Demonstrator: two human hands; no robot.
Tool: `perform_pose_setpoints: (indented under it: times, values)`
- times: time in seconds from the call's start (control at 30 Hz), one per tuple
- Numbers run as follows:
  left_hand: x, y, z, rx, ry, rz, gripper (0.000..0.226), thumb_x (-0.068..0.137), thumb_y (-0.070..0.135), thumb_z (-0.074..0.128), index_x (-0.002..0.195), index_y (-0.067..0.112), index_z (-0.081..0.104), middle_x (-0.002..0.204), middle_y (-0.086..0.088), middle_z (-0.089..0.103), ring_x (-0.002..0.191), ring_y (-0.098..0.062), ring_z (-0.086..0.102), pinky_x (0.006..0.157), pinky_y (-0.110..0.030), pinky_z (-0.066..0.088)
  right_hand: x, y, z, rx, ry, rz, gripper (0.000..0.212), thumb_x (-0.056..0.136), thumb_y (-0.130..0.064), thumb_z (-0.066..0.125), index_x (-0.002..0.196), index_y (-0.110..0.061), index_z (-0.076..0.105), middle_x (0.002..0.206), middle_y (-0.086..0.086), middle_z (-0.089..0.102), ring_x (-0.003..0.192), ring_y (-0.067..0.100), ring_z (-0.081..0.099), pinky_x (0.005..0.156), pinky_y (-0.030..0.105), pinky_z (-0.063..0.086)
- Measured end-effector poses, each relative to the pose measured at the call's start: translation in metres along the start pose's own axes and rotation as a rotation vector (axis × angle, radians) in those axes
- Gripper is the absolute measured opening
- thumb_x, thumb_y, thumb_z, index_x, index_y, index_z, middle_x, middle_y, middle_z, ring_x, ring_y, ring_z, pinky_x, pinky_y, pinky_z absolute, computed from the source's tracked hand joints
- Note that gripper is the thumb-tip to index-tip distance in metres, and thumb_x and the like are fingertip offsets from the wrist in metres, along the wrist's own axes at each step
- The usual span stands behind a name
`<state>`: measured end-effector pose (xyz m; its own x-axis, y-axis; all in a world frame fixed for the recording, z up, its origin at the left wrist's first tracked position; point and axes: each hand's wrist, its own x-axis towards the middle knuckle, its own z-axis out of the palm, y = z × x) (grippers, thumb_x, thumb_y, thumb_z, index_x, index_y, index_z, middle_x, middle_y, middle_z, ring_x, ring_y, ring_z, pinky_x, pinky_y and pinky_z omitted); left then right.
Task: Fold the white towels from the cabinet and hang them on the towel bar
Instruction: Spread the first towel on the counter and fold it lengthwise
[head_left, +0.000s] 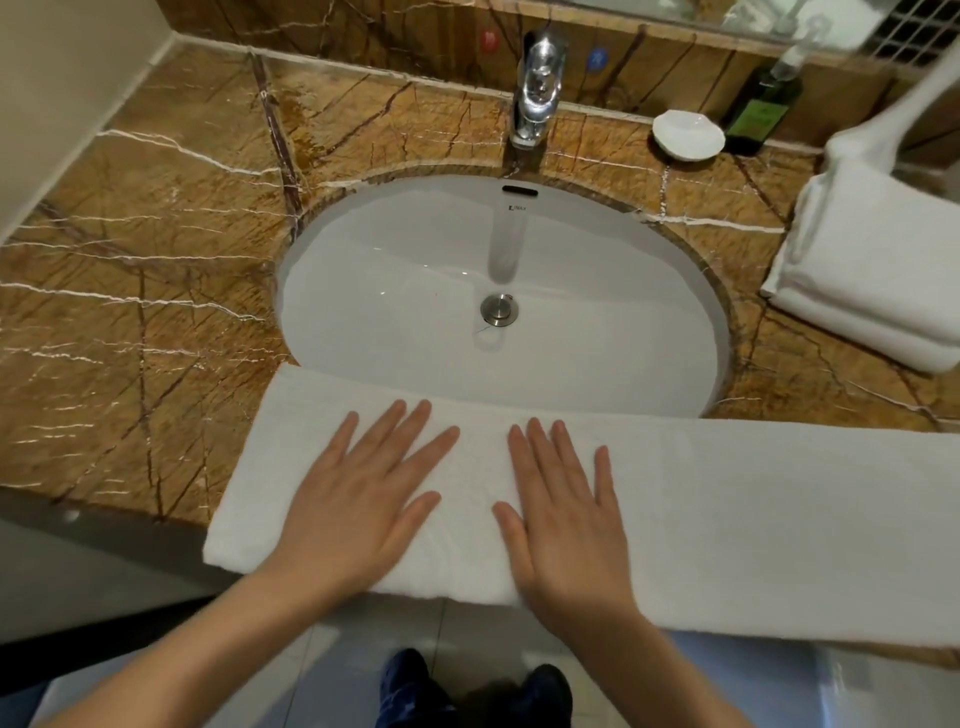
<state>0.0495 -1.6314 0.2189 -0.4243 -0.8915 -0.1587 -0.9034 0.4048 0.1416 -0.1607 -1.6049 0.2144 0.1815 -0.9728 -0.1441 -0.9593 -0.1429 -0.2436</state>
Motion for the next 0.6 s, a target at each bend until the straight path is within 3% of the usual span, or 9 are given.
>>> perform_pose_setpoints:
  times: [0.1, 0.23, 0.33, 0.43, 0.6]
  values:
    - [-0.002, -0.031, -0.005, 0.043, -0.024, 0.02, 0.055, 0.096, 0.046, 0.02, 0.148, 0.03, 0.027, 0.155, 0.0, 0.026, 0.143, -0.02, 0.02, 0.115, -0.041, 0.01, 0.011, -0.026, 0.006, 0.014, 0.005, -0.012, 0.063, 0.098, -0.047, 0.009, 0.153, -0.016, 0.012, 0.16, 0.002, 0.012, 0.146, 0.02, -0.004, 0.118, 0.05, -0.007]
    - [-0.006, -0.056, -0.018, 0.015, -0.045, -0.008, 0.056, 0.095, 0.048, 0.016, 0.148, 0.033, 0.021, 0.157, 0.002, 0.018, 0.146, -0.016, 0.011, 0.118, -0.041, 0.004, 0.015, -0.039, 0.002, 0.11, 0.047, -0.065, 0.062, 0.099, -0.05, 0.01, 0.153, -0.021, 0.001, 0.16, -0.004, -0.003, 0.145, 0.013, -0.017, 0.118, 0.045, -0.01]
    - [-0.015, -0.037, -0.018, -0.135, 0.02, -0.158, 0.057, 0.095, 0.05, 0.013, 0.149, 0.033, 0.021, 0.158, 0.004, 0.016, 0.146, -0.013, 0.008, 0.118, -0.043, 0.006, 0.001, 0.004, -0.014, 0.112, 0.174, -0.014, 0.06, 0.099, -0.048, 0.02, 0.153, -0.026, 0.01, 0.159, -0.007, 0.003, 0.147, 0.011, -0.01, 0.12, 0.039, -0.008]
    - [-0.02, -0.015, -0.006, -0.181, 0.038, -0.255, 0.062, 0.093, 0.055, 0.007, 0.15, 0.033, 0.017, 0.158, 0.006, 0.009, 0.146, -0.011, 0.0, 0.118, -0.04, 0.001, -0.022, 0.074, -0.029, 0.065, 0.148, 0.008, 0.066, 0.093, -0.053, 0.034, 0.152, -0.027, 0.019, 0.16, -0.006, 0.01, 0.148, 0.013, -0.004, 0.119, 0.044, -0.004]
    - [-0.009, -0.024, -0.003, -0.068, 0.047, -0.274, 0.065, 0.09, 0.059, 0.002, 0.15, 0.035, 0.011, 0.158, 0.006, 0.005, 0.146, -0.013, -0.001, 0.117, -0.044, 0.001, -0.05, 0.132, -0.032, -0.07, 0.0, 0.21, 0.069, 0.089, -0.067, 0.011, 0.151, -0.038, -0.001, 0.161, -0.008, -0.005, 0.146, 0.012, -0.016, 0.118, 0.051, -0.004]
